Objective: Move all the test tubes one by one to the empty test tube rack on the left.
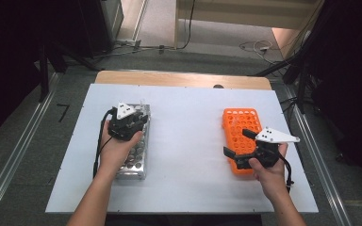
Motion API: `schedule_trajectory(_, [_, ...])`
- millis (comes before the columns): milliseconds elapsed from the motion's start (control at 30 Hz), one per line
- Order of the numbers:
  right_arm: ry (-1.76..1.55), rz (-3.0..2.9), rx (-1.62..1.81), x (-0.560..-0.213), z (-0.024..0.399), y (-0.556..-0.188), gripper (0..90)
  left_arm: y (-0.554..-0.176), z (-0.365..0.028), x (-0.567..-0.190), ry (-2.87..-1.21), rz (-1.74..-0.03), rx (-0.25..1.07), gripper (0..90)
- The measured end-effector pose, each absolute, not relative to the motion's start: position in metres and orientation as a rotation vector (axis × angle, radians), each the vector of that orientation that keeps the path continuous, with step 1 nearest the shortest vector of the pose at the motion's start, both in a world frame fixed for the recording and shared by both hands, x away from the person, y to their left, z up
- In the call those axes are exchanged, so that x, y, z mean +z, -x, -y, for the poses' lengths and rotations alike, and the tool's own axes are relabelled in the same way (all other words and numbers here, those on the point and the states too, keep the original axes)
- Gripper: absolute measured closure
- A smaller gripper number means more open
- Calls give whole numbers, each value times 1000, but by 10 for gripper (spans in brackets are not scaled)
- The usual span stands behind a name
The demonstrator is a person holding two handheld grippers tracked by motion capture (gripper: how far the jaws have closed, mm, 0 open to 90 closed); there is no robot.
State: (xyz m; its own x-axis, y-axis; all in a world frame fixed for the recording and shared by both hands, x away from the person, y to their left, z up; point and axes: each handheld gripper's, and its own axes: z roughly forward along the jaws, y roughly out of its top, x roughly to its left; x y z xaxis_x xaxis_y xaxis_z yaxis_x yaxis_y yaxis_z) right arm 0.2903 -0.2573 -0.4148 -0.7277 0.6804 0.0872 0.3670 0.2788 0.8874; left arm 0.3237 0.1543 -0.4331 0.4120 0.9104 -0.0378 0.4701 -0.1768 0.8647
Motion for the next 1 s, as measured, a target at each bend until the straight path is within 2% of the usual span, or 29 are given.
schedule_trajectory(300, [-965,-2242,1426,-415,259,-291,0,-322,-157,-431,-1793,-1195,599,703])
schedule_trajectory(600, [-992,-2200,1430,-411,270,-296,0,-306,-161,-417,-1726,-1140,553,576])
schedule_trajectory(700, [-1007,-2185,1432,-410,274,-299,0,-299,-159,-412,-1713,-1109,559,520])
schedule_trajectory(1000, [-1057,-2166,1405,-415,279,-316,0,-280,-150,-403,-1683,-1075,531,264])
